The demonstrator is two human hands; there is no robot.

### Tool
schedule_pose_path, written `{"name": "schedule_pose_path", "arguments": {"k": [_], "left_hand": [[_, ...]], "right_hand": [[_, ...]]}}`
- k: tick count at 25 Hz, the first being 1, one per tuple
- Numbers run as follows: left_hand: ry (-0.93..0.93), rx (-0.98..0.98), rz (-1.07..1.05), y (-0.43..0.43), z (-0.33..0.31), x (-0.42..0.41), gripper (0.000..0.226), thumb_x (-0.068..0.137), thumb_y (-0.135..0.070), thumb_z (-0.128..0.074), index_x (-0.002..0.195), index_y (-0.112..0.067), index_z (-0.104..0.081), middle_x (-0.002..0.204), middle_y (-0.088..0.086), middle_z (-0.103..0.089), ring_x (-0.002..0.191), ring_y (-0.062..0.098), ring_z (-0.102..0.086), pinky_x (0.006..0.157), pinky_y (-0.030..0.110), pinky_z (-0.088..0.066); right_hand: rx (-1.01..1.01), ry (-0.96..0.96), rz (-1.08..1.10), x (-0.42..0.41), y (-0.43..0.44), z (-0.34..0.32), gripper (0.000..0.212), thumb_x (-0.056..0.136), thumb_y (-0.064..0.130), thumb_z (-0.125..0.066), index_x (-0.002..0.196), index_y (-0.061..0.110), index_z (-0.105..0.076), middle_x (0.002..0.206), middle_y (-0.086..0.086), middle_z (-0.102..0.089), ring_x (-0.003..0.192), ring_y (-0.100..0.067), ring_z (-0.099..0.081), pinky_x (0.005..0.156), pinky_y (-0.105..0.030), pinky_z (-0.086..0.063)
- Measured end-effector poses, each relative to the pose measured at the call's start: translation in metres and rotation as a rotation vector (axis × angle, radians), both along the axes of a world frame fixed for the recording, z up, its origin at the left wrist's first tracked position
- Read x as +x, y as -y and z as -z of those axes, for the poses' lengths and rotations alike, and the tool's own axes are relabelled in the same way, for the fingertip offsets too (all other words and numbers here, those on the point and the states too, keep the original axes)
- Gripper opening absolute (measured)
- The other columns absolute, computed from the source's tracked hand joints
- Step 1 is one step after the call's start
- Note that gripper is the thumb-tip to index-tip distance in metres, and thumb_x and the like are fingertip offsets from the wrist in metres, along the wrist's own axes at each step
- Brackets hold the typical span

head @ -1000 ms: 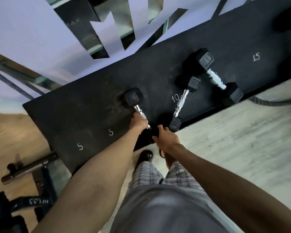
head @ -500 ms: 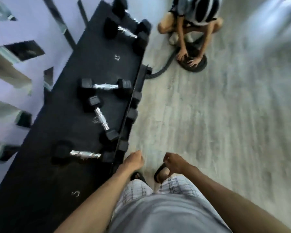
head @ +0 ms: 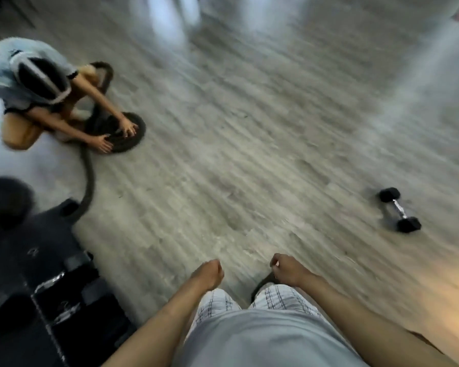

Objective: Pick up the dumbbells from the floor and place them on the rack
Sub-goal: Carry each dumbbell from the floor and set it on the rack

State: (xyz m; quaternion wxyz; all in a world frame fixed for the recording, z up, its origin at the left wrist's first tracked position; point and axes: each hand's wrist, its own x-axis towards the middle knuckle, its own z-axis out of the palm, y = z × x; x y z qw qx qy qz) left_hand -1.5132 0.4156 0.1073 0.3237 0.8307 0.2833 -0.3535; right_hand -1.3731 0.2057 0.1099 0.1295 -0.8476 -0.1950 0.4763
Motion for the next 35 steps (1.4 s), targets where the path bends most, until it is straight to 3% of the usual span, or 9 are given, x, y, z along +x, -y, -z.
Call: {"name": "schedule_pose_path", "arguments": {"k": [4,7,10,13,16,21,26,31,35], "left_hand": [[-0.052,-0.003,0.241,0.04,0.009,0.107,0.02,0.097,-0.027,-0.044,0.103,-0.014,-0.057,0.109,0.01,-0.068,0.095,0.025,-0.062,0.078,0.031,-0.045],[-0.091,0.01,0.35,0.06,0.007,0.178,0.012,0.095,-0.026,-0.044,0.094,-0.018,-0.053,0.108,0.012,-0.069,0.098,0.027,-0.064,0.08,0.032,-0.047],[-0.062,-0.006,0.431,0.08,0.003,0.254,0.012,0.097,-0.027,-0.046,0.092,-0.018,-0.051,0.107,0.013,-0.069,0.097,0.027,-0.064,0.081,0.032,-0.048],[-0.079,-0.016,0.482,0.092,0.009,0.321,0.011,0.097,-0.027,-0.046,0.092,-0.018,-0.051,0.103,0.015,-0.07,0.089,0.028,-0.066,0.076,0.032,-0.05],[-0.104,-0.019,0.559,0.095,0.022,0.385,0.012,0.096,-0.026,-0.045,0.09,-0.017,-0.051,0.097,0.015,-0.07,0.079,0.025,-0.061,0.075,0.033,-0.051],[-0.152,-0.032,0.695,0.114,0.036,0.514,0.011,0.095,-0.024,-0.046,0.088,-0.019,-0.052,0.098,0.012,-0.069,0.093,0.029,-0.067,0.079,0.038,-0.054],[-0.147,-0.02,0.871,0.156,0.032,0.631,0.014,0.095,-0.021,-0.048,0.082,-0.022,-0.051,0.091,0.011,-0.066,0.077,0.024,-0.06,0.076,0.037,-0.053],[-0.171,-0.001,1.054,0.231,0.04,0.724,0.015,0.097,-0.024,-0.047,0.098,-0.013,-0.057,0.101,0.013,-0.069,0.092,0.029,-0.067,0.081,0.037,-0.054],[-0.181,-0.007,1.151,0.317,0.051,0.776,0.021,0.097,-0.026,-0.046,0.106,-0.011,-0.059,0.105,0.013,-0.07,0.091,0.028,-0.066,0.08,0.036,-0.053]], "right_hand": [[-0.04,-0.021,0.24,0.07,0.082,0.017,0.018,0.089,0.014,-0.051,0.096,0.004,-0.064,0.103,-0.017,-0.07,0.099,-0.032,-0.064,0.074,-0.033,-0.044],[-0.073,-0.045,0.337,0.108,0.13,0.018,0.008,0.089,0.018,-0.052,0.089,0.018,-0.06,0.108,-0.009,-0.07,0.102,-0.025,-0.063,0.085,-0.033,-0.047],[-0.101,-0.059,0.444,0.142,0.168,0.02,0.015,0.089,0.014,-0.049,0.096,0.017,-0.062,0.111,-0.008,-0.069,0.105,-0.025,-0.062,0.085,-0.03,-0.046],[-0.113,-0.077,0.509,0.173,0.193,0.028,0.013,0.089,0.014,-0.047,0.091,0.017,-0.06,0.11,-0.012,-0.07,0.104,-0.028,-0.063,0.08,-0.031,-0.045],[-0.103,-0.113,0.61,0.207,0.207,0.034,0.027,0.089,0.009,-0.045,0.097,0.001,-0.07,0.106,-0.016,-0.073,0.098,-0.028,-0.067,0.082,-0.036,-0.05],[-0.149,-0.065,0.83,0.283,0.235,0.028,0.025,0.092,0.014,-0.045,0.1,0.005,-0.066,0.104,-0.013,-0.073,0.097,-0.027,-0.067,0.082,-0.035,-0.05],[-0.128,0.007,1.026,0.356,0.266,0.015,0.022,0.092,0.013,-0.046,0.102,0.006,-0.064,0.1,-0.016,-0.072,0.098,-0.032,-0.066,0.079,-0.038,-0.05],[-0.093,0.047,1.152,0.412,0.312,0.02,0.019,0.09,0.02,-0.051,0.094,0.007,-0.062,0.095,-0.016,-0.071,0.091,-0.032,-0.065,0.074,-0.039,-0.049],[-0.052,0.041,1.222,0.457,0.361,0.043,0.02,0.092,0.019,-0.048,0.101,0.008,-0.062,0.099,-0.015,-0.071,0.096,-0.034,-0.065,0.079,-0.042,-0.051]]}}
